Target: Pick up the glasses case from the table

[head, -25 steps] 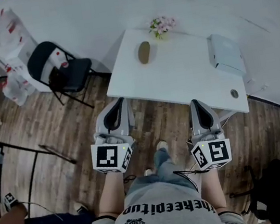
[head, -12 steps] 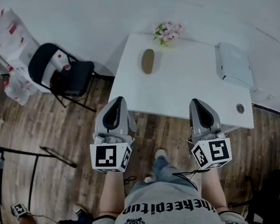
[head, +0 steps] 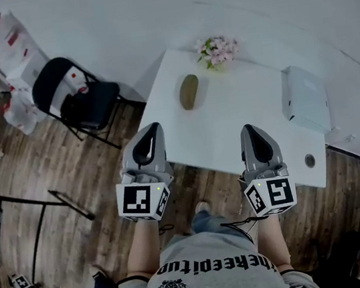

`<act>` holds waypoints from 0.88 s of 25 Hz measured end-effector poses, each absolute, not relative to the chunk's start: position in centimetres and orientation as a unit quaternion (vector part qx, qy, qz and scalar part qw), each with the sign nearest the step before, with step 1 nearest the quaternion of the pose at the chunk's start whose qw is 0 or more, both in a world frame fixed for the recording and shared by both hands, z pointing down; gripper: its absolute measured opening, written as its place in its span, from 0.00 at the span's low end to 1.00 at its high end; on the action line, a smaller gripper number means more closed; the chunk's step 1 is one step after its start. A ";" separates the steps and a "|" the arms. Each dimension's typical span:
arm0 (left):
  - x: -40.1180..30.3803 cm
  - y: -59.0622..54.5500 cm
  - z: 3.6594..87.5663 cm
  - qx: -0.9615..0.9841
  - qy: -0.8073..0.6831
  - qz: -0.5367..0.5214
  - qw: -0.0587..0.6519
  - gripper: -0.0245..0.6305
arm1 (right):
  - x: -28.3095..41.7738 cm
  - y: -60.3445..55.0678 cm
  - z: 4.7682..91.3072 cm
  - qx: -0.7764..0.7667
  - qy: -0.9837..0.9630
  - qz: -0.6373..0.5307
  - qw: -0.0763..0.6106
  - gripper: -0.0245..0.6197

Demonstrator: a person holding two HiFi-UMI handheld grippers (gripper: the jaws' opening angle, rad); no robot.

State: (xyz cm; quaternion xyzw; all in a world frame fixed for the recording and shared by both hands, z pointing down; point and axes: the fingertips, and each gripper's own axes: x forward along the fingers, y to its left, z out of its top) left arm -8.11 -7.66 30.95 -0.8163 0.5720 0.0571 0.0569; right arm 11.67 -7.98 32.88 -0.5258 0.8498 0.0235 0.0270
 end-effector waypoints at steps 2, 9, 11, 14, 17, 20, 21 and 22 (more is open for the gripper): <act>-7.8 -8.8 31.1 -0.815 0.573 0.057 0.058 0.06 | 12.0 -9.2 32.8 -0.523 0.852 0.024 0.027 0.04; -6.3 -11.5 31.3 -0.809 0.582 0.056 0.055 0.06 | 13.0 -12.4 32.9 -0.509 0.860 0.022 0.028 0.04; -5.9 -11.9 31.4 -0.809 0.583 0.053 0.052 0.06 | 13.3 -13.2 33.1 -0.507 0.861 0.019 0.030 0.04; -5.8 -12.6 31.7 -0.808 0.586 0.042 0.050 0.06 | 13.4 -14.1 33.5 -0.505 0.863 0.011 0.033 0.04; -6.0 -13.3 31.6 -0.806 0.589 0.037 0.046 0.06 | 13.2 -14.9 33.7 -0.503 0.864 0.007 0.034 0.04; -6.1 -14.4 32.0 -0.809 0.586 0.031 0.042 0.06 | 12.9 -15.8 33.8 -0.505 0.862 0.000 0.032 0.04; -6.2 -14.9 32.2 -0.810 0.585 0.031 0.041 0.06 | 12.9 -16.2 33.9 -0.507 0.861 -0.001 0.031 0.04; -6.2 -15.5 32.4 -0.811 0.583 0.031 0.040 0.06 | 12.8 -16.6 33.8 -0.509 0.860 -0.001 0.031 0.04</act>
